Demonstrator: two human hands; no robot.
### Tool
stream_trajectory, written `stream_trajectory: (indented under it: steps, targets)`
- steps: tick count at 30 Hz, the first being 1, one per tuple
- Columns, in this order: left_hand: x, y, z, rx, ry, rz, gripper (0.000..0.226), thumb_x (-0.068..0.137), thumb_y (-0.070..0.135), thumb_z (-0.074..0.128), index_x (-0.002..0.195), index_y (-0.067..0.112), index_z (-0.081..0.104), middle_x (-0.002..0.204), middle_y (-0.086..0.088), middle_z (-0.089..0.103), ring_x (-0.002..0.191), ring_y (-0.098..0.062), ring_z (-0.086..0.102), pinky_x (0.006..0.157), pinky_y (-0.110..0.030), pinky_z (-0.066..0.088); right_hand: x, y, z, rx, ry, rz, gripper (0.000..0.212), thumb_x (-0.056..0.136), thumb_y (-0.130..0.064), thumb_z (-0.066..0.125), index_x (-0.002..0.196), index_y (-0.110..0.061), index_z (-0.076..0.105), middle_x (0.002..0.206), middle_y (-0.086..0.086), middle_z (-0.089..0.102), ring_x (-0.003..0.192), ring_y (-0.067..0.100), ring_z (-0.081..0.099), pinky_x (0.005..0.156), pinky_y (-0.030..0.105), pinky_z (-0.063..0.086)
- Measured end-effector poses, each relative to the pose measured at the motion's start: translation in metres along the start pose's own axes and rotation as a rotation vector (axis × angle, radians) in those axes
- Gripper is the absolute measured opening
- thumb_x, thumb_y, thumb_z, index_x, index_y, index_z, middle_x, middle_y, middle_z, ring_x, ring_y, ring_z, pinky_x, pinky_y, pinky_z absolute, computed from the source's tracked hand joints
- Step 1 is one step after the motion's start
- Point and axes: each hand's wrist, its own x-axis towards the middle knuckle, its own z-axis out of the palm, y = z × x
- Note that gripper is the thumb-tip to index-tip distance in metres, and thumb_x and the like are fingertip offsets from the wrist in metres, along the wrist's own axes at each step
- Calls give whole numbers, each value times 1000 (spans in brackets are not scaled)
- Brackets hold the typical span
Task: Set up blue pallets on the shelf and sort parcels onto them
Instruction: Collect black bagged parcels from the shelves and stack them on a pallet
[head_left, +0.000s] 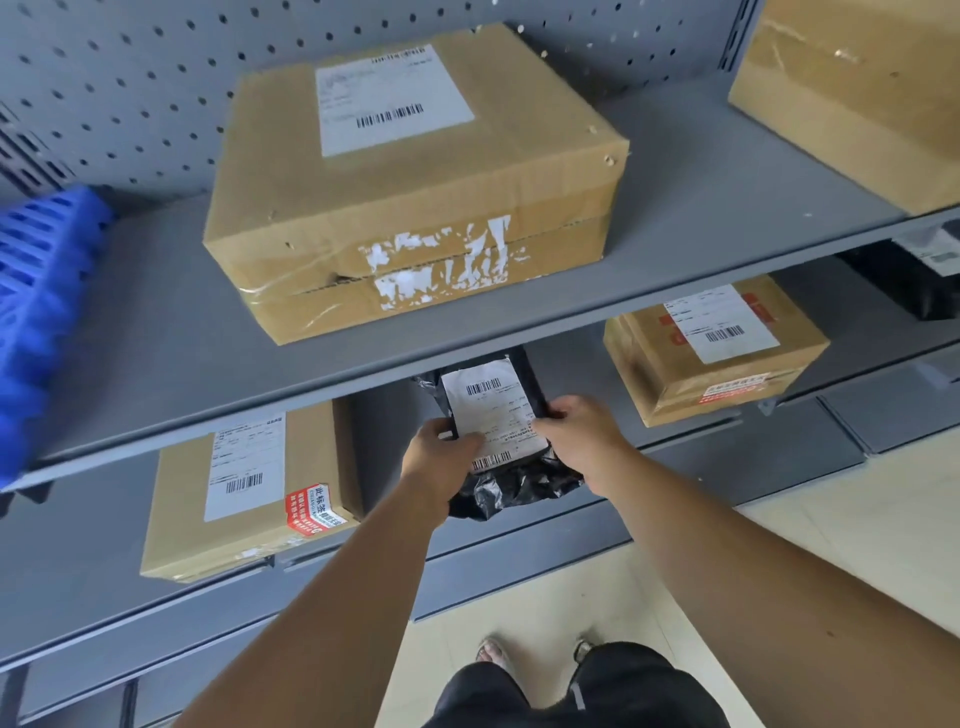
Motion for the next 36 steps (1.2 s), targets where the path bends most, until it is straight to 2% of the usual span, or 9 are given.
stream_trajectory:
  steps: [4, 6, 9, 12, 17, 20, 23, 27, 36]
  targets:
    - [-21, 0, -6, -50, -10, -5, 31, 93, 16, 69, 123, 24, 63, 98, -5, 79, 97, -35, 77, 86, -54, 62, -20, -2, -10, 85, -42, 13, 13, 87, -10, 69, 83, -21, 76, 90, -1, 78, 84, 20, 73, 61, 23, 52]
    - [-32, -4, -8, -92, -8, -4, 28, 96, 14, 68, 123, 21, 63, 99, -6, 79, 91, -31, 78, 86, -52, 63, -30, -1, -16, 116, -63, -6, 18, 86, -8, 68, 97, -17, 79, 99, 0, 80, 90, 19, 75, 69, 27, 57]
    - [-53, -11, -7, -166, 6, 2, 25, 95, 9, 69, 117, 20, 64, 96, -8, 80, 79, -26, 80, 73, -42, 66, -47, 2, -25, 138, -106, -41, 25, 87, -6, 68, 107, -16, 78, 103, -2, 80, 94, 17, 75, 87, 38, 61]
    - [-79, -19, -5, -235, 43, -7, 24, 93, 7, 70, 112, 21, 64, 82, -4, 80, 73, -25, 80, 60, -36, 63, -63, 5, -34, 155, -137, -53, 28, 86, -6, 70, 111, -16, 77, 101, -4, 80, 93, 16, 75, 92, 40, 59]
    - [-122, -30, -4, -323, 78, -4, 23, 94, 12, 70, 112, 24, 64, 82, -5, 80, 75, -28, 80, 65, -44, 65, -90, 4, -48, 146, -186, -103, 22, 85, -11, 72, 91, -32, 74, 93, -13, 79, 89, 14, 74, 84, 37, 61]
    - [-146, -33, -7, -381, 99, 21, 23, 94, 12, 71, 110, 27, 63, 81, -5, 80, 77, -29, 80, 67, -46, 65, -107, -1, -56, 163, -222, -132, 23, 84, -12, 74, 84, -35, 70, 77, -23, 76, 75, 5, 74, 67, 27, 60]
    - [-169, -36, -14, -397, 120, 54, 25, 94, 14, 72, 114, 26, 62, 82, -4, 80, 79, -29, 80, 71, -49, 66, -124, -6, -60, 190, -257, -161, 21, 84, -14, 74, 84, -35, 70, 77, -25, 75, 68, 0, 72, 56, 18, 53]
    - [-201, -43, -28, -462, 159, 88, 25, 92, 14, 73, 114, 23, 65, 85, -6, 81, 79, -28, 80, 65, -43, 65, -147, -11, -58, 198, -309, -199, 16, 84, -14, 73, 90, -29, 75, 86, -17, 79, 79, 7, 75, 70, 28, 59]
    - [-265, -56, -87, -613, 189, 207, 25, 89, 9, 72, 114, 12, 66, 97, -16, 79, 87, -37, 78, 72, -46, 63, -210, -46, -32, 280, -404, -300, 29, 73, -25, 76, 102, -27, 74, 95, -11, 79, 88, 12, 76, 80, 39, 60]
